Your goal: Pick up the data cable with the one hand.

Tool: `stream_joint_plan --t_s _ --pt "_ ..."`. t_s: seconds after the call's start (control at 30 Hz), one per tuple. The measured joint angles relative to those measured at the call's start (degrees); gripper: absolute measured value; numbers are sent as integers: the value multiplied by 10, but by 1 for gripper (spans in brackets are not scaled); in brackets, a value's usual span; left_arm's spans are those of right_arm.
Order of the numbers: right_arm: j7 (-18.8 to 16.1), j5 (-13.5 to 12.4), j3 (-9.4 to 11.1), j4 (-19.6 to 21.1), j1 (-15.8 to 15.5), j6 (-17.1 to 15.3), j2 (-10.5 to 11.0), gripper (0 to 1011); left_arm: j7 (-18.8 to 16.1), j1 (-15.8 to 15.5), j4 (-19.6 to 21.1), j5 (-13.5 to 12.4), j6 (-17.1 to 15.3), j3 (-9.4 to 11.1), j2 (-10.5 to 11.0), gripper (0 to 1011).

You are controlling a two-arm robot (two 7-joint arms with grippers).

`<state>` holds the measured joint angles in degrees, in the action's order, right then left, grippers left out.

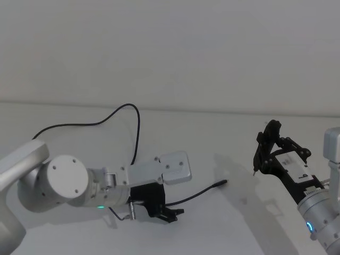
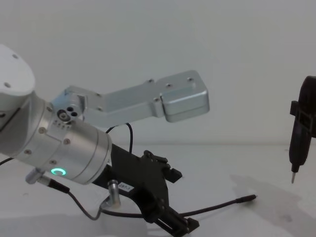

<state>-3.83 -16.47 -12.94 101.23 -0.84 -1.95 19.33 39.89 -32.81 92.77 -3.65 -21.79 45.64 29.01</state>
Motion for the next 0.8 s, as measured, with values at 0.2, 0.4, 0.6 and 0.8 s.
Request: stream_joint_plan --t_s 0.2,0.4,0.6,0.8 --pt "0 0 0 0 0 0 0 268 1 -4 -9 -9 -7 5 -9 1001" --pt "0 0 0 0 0 0 0 268 1 -6 -17 -16 -12 7 -16 1001" --pt "0 0 0 0 0 0 0 268 0 -8 -24 -21 -18 7 -24 1001" --pt "0 0 0 0 0 0 0 268 0 -8 -28 -24 -23 6 -31 974"
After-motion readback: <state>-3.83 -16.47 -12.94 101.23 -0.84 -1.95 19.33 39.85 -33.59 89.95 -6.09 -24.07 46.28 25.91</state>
